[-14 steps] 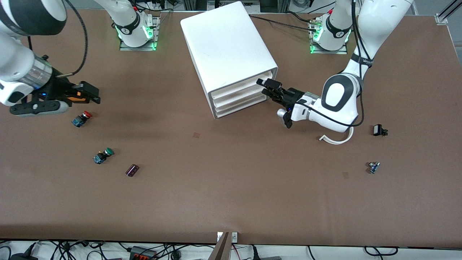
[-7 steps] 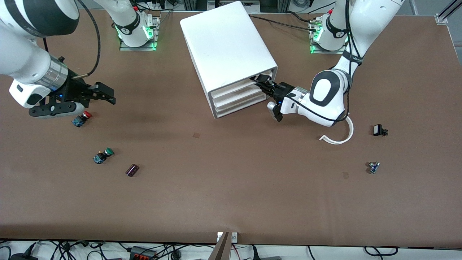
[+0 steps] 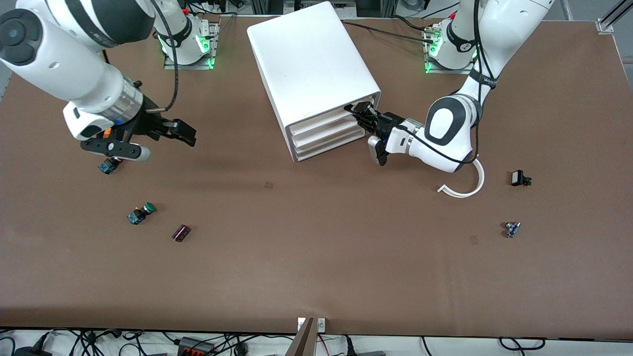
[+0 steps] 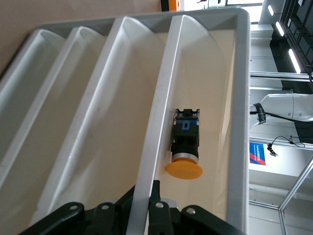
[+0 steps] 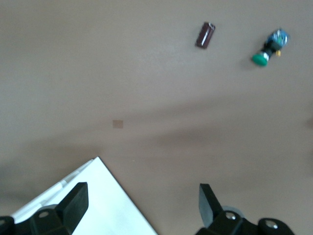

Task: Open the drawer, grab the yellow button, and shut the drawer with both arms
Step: 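Pull the drawer open with the left gripper while the right gripper approaches, then release the drawer with the left gripper while the right gripper reaches inside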

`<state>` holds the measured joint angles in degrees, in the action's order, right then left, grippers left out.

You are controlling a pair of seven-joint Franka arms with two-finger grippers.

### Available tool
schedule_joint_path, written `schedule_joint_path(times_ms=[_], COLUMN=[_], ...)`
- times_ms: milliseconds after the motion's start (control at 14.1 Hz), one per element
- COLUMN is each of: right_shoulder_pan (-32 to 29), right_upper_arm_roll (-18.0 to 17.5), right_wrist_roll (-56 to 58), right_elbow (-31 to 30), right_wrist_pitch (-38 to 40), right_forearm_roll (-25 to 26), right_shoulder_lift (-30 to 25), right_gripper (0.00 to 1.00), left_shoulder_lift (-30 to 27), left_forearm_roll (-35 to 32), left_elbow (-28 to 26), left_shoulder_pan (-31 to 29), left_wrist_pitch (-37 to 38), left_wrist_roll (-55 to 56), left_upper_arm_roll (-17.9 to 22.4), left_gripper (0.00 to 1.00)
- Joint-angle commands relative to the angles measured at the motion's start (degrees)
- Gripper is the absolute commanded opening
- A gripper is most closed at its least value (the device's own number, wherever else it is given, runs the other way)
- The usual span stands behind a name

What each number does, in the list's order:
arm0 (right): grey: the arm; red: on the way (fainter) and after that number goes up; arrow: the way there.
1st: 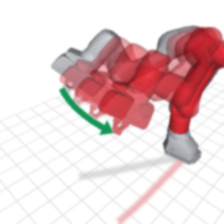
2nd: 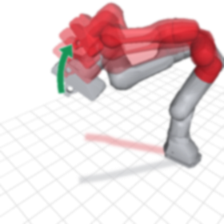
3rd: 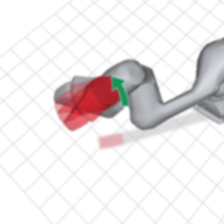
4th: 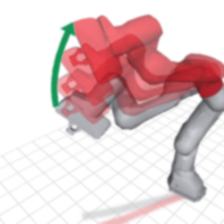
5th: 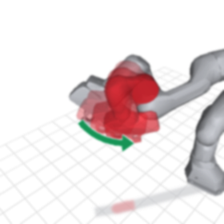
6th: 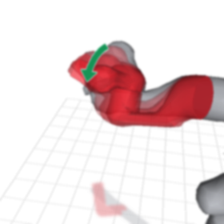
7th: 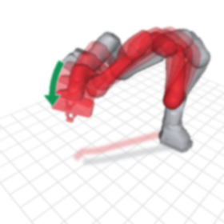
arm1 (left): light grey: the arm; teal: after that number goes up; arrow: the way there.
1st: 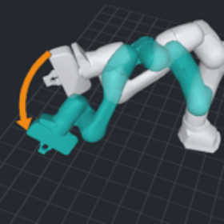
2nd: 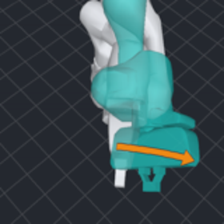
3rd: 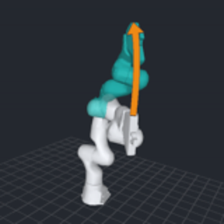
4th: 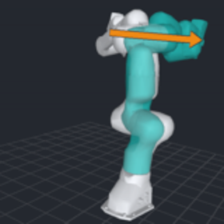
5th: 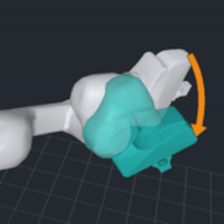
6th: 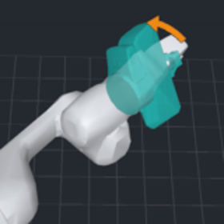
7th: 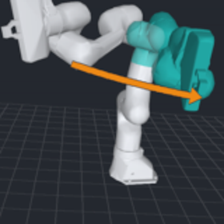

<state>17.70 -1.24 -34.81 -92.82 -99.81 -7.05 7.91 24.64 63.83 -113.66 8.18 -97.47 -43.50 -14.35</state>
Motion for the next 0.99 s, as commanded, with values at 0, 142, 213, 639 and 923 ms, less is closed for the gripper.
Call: schedule_joint_path(times_ms=[0,142,213,639,923], right_shoulder_pan=[2.1,3.1,3.0,3.6,8.3], right_upper_arm_roll=[0.3,0.3,0.4,0.4,0.4], right_wrist_roll=[-14.1,-20.4,-21.6,-22.2,-29.7], right_elbow=[4.4,7.4,7.4,7.5,11.6], right_wrist_pitch=[0.2,0.3,0.3,0.2,-1.0], right_forearm_roll=[-0.8,-0.8,-0.8,-0.2,-0.3], right_shoulder_lift=[3.2,5.3,5.4,5.7,8.8], right_gripper=[1.00,1.00,1.00,1.00,1.00], left_shoulder_lift=[1.7,5.6,7.6,14.2,13.4], left_forearm_roll=[-5.1,-10.5,-12.6,-14.8,-16.8], left_elbow=[5.7,11.1,14.4,23.7,25.0], left_shoulder_pan=[-3.1,-6.1,-6.8,-7.8,-8.4], left_wrist_pitch=[0.3,0.5,0.5,0.1,0.5], left_wrist_roll=[0.4,0.4,0.3,0.5,0.9], left_upper_arm_roll=[0.4,0.5,0.5,0.6,1.1], left_gripper=[0.06,0.06,0.06,0.15,1.00])
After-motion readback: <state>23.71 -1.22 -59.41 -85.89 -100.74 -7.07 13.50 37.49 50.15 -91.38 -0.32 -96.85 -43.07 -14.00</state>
